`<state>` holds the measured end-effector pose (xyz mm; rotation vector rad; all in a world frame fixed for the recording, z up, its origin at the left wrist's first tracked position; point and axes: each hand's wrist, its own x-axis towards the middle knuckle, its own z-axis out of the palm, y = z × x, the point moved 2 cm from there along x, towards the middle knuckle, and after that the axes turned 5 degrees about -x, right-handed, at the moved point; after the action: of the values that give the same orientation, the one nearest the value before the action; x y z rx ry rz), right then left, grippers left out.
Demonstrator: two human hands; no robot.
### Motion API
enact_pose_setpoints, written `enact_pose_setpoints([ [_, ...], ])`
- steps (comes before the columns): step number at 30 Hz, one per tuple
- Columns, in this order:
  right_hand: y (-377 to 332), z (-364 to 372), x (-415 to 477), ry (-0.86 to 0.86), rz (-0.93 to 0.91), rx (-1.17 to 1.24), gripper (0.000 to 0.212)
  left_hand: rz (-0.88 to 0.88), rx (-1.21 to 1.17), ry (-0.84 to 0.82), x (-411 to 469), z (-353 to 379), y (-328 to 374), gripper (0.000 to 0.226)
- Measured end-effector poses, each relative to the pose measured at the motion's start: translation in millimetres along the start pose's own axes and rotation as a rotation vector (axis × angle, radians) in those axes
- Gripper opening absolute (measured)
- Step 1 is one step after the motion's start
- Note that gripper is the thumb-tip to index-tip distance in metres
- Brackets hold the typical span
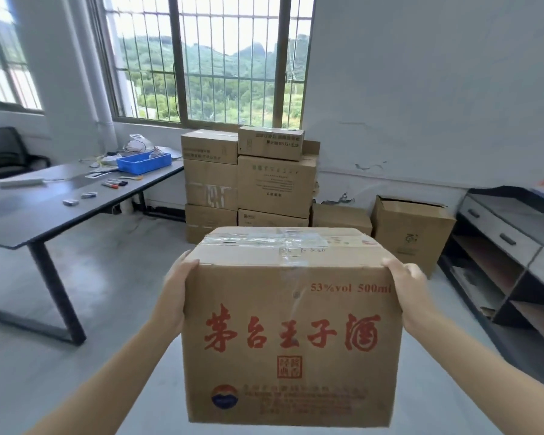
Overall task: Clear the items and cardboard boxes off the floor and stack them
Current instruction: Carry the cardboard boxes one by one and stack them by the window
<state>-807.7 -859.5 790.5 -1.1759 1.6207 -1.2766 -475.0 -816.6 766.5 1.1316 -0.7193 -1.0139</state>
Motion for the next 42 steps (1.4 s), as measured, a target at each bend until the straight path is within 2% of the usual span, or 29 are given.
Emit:
enact_pose_setpoints([
  [7,-18,108,121,-0.098,-0.031,-0.012,0.028,0.066,0.073,0.127,130,-27,-11,0.044],
  [12,-53,195,204,-0.155,-0.021,-0.001,0.026,0.103,0.024,0.159,247,-37,7,0.039],
  [15,-75,234,255,-0.144,-0.076,-0.03,0.025,0.139,-0.005,0.153,318,-35,22,0.038],
  [21,-94,309,344,-0.102,-0.141,-0.002,0.023,0.19,-0.017,0.205,424,-31,30,0.019],
  [27,-121,411,445,-0.131,-0.17,0.012,0.033,0.157,-0.026,0.282,552,-55,33,0.042],
  [31,-135,493,525,-0.173,-0.188,0.014,0.025,0.142,-0.014,0.334,630,-61,39,0.016],
  [32,-141,515,544,-0.191,-0.196,0.026,0.027,0.146,-0.007,0.356,652,-65,42,0.021],
  [35,-163,576,595,-0.247,-0.208,0.042,0.03,0.17,0.059,0.43,708,-73,59,0.065],
  [37,-178,614,623,-0.291,-0.222,0.051,0.025,0.216,0.071,0.476,746,-80,73,0.072],
  [42,-204,694,669,-0.312,-0.288,0.061,0.026,0.343,0.063,0.49,819,-96,90,0.041],
])
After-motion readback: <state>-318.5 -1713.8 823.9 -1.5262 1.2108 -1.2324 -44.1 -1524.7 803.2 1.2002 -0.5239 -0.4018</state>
